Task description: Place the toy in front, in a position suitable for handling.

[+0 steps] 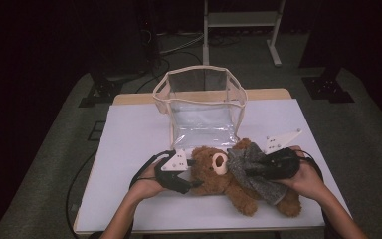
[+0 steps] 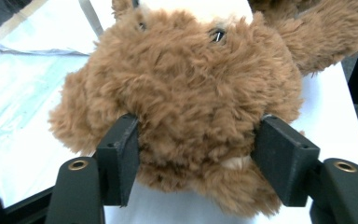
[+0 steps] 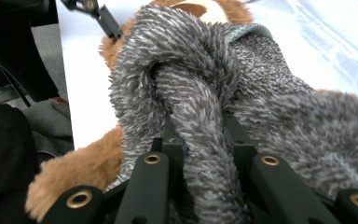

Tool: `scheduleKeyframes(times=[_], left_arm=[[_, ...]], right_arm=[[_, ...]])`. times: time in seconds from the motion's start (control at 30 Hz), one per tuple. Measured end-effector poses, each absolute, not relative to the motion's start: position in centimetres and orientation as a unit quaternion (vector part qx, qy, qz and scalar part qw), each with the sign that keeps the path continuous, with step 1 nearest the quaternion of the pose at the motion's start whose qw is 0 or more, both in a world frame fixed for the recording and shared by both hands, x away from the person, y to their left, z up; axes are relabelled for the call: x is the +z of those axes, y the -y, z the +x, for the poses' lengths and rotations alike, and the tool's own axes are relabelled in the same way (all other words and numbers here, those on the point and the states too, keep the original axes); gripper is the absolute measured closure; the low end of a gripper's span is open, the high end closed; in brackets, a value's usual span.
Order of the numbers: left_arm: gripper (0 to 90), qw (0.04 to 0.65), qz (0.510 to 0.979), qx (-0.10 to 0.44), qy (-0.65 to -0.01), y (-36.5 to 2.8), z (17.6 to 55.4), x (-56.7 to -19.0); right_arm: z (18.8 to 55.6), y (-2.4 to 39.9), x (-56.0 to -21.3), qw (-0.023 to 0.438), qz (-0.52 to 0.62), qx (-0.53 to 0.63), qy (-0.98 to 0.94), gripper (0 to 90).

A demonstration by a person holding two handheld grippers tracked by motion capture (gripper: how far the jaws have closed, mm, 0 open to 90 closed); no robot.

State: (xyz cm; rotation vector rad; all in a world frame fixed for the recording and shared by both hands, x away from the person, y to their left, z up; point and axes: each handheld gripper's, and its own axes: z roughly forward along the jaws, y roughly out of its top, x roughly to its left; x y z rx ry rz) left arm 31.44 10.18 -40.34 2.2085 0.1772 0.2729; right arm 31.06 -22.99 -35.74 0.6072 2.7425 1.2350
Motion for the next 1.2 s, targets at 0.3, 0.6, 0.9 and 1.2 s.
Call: scheduleKeyframes(times=[0.3, 0.6, 0.9, 1.2], left_arm=[[39.3, 0.451, 0.885, 0.097, -0.062, -8.3, 30.8, -40.5], [37.5, 0.437, 0.891, 0.106, -0.068, -9.3, 31.1, -41.1], [36.6, 0.442, 0.888, 0.111, -0.063, -10.0, 31.0, -40.3], [41.6, 0.429, 0.894, 0.115, -0.060, -9.4, 31.3, -41.0]], right_arm=[[31.0, 21.5, -33.0, 0.044, 0.178, 0.422, -0.888, 74.0], [31.8, 19.2, -35.4, 0.025, 0.175, 0.404, -0.898, 73.5], [30.5, 23.5, -36.1, 0.047, 0.210, 0.403, -0.890, 73.7], [29.6, 21.5, -33.9, 0.060, 0.176, 0.408, -0.894, 73.5]])
